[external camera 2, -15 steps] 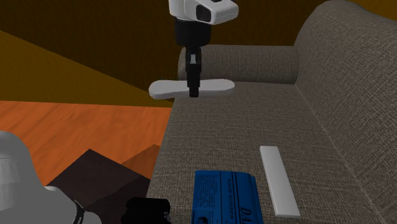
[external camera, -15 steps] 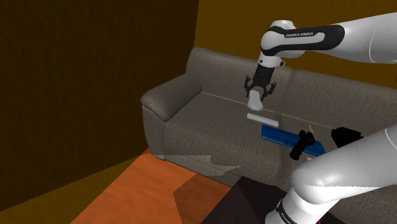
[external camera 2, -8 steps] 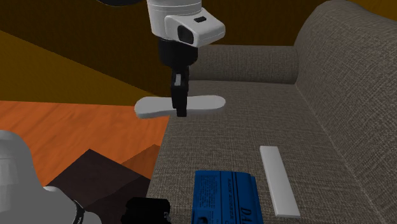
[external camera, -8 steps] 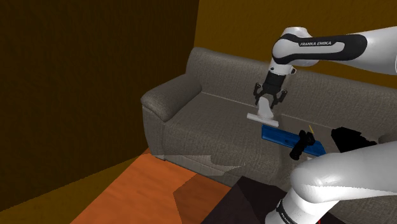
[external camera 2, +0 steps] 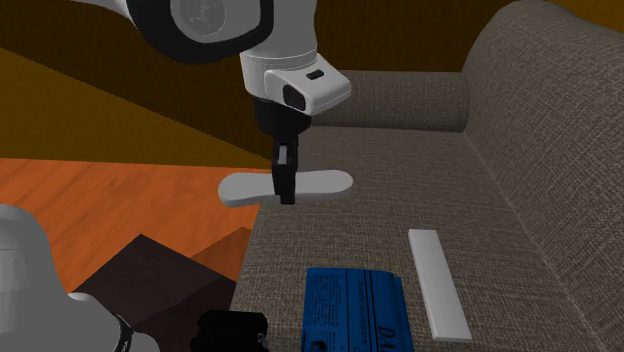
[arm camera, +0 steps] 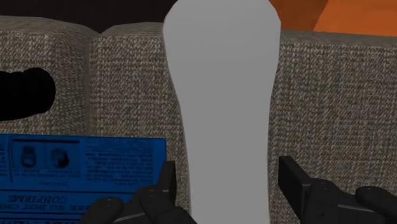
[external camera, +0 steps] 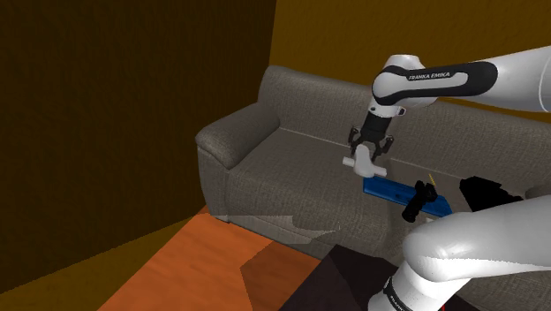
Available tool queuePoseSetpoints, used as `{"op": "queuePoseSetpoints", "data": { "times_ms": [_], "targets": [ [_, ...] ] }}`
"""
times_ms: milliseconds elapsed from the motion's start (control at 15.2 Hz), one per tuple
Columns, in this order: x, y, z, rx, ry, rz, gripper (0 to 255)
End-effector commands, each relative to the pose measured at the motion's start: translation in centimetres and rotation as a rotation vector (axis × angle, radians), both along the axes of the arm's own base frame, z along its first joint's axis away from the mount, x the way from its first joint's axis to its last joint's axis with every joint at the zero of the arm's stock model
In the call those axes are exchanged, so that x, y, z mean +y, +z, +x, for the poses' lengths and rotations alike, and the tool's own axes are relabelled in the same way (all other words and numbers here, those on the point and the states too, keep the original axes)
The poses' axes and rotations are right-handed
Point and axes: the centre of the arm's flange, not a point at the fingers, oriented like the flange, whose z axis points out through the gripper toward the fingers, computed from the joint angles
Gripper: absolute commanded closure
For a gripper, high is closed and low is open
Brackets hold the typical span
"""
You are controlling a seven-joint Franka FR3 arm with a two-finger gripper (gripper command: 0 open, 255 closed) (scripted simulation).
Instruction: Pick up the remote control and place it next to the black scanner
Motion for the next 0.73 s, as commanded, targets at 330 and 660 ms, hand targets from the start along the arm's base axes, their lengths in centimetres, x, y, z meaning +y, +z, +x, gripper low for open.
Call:
{"op": "queuePoseSetpoints", "data": {
  "times_ms": [330,660],
  "targets": [
    [0.0,-3.6,0.0,-0.001,0.0,-0.001,255],
    [0.0,-6.3,0.0,-0.001,0.0,-0.001,255]
  ]
}}
